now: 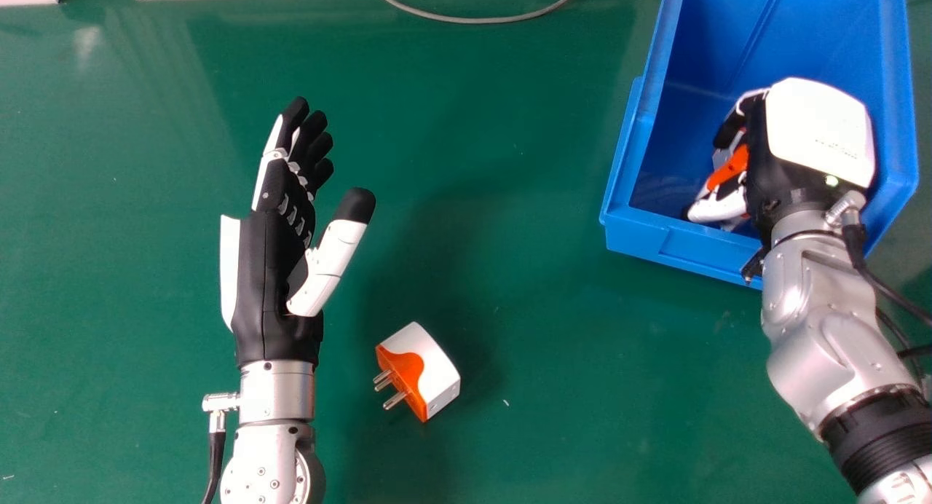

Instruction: Pick all objects and put in blue box

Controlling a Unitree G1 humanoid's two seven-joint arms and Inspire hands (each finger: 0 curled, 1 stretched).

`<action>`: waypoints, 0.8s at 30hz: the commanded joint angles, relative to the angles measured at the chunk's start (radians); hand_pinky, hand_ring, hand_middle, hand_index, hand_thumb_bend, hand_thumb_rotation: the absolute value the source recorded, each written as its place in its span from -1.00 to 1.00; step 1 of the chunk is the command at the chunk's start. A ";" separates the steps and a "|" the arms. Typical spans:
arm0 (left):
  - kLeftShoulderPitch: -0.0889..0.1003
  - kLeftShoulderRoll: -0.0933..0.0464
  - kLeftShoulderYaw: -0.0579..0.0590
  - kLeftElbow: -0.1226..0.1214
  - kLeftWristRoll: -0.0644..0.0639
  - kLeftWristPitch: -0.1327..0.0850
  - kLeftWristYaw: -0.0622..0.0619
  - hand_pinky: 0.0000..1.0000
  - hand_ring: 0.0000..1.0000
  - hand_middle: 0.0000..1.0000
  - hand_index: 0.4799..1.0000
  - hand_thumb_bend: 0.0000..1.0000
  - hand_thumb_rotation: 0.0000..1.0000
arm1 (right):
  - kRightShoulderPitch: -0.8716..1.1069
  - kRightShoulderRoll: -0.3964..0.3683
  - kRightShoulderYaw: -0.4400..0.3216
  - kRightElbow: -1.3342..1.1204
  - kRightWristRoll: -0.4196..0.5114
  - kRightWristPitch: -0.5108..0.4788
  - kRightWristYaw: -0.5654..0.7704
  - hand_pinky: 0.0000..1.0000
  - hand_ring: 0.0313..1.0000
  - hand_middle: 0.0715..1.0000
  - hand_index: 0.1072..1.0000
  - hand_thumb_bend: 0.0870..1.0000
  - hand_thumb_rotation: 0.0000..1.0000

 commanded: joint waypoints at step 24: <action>0.009 0.003 0.000 -0.018 0.006 -0.012 -0.006 0.84 0.83 0.83 0.65 0.90 0.31 | 0.151 0.033 -0.048 -0.333 -0.027 -0.015 -0.239 0.92 0.95 0.96 0.95 0.79 -0.15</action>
